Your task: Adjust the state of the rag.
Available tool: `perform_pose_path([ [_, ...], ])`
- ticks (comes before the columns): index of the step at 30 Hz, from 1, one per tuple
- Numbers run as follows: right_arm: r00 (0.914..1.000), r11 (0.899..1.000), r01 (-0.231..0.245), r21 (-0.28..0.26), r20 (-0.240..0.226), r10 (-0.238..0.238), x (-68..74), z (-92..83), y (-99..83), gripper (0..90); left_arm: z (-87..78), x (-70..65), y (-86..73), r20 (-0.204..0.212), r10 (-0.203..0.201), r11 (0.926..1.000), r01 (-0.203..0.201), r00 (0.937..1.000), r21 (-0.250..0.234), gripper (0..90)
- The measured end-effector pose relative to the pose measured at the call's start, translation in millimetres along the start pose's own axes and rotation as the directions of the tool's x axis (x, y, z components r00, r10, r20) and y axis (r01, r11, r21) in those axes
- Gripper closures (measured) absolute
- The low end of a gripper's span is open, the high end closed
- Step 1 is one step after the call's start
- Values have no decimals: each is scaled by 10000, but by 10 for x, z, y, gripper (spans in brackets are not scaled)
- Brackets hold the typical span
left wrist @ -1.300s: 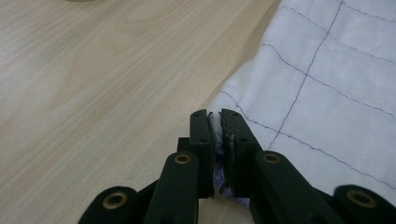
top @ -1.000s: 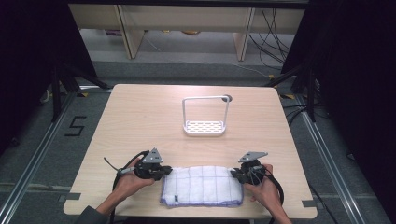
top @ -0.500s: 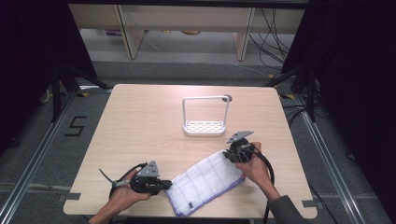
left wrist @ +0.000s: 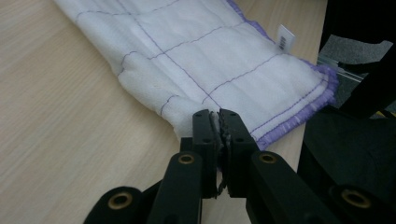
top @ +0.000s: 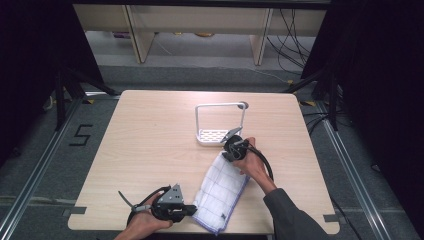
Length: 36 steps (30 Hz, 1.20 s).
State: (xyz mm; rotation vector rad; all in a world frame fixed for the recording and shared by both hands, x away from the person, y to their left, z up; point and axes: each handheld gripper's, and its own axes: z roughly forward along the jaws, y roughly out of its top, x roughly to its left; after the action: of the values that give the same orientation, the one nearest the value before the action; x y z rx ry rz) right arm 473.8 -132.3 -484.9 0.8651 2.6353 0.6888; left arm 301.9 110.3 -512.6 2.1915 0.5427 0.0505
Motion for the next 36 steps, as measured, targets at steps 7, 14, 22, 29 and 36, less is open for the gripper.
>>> perform_pose_path([
  [7,9998,9998,-146,-165,124,148,15,33,67,638,38,-70,31,701,-251,9997,253,9972,-24,779],
  [14,9878,9780,-1363,-1580,527,1462,-60,-393,-84,512,-183,86,186,153,-938,9917,948,9955,-871,449],
  [22,9705,9663,-2187,-1361,726,2298,-115,-582,-531,582,-60,583,481,-1465,-1291,9848,1095,9807,-1347,444],
  [29,9541,9489,-2883,-1286,450,2960,-78,-585,-706,618,208,904,570,-1850,-1857,9788,1651,9650,-1214,435],
  [36,9589,9572,-2807,-710,220,2828,-73,-444,-768,763,237,999,544,-2079,-1821,9813,1643,9611,-998,423],
])
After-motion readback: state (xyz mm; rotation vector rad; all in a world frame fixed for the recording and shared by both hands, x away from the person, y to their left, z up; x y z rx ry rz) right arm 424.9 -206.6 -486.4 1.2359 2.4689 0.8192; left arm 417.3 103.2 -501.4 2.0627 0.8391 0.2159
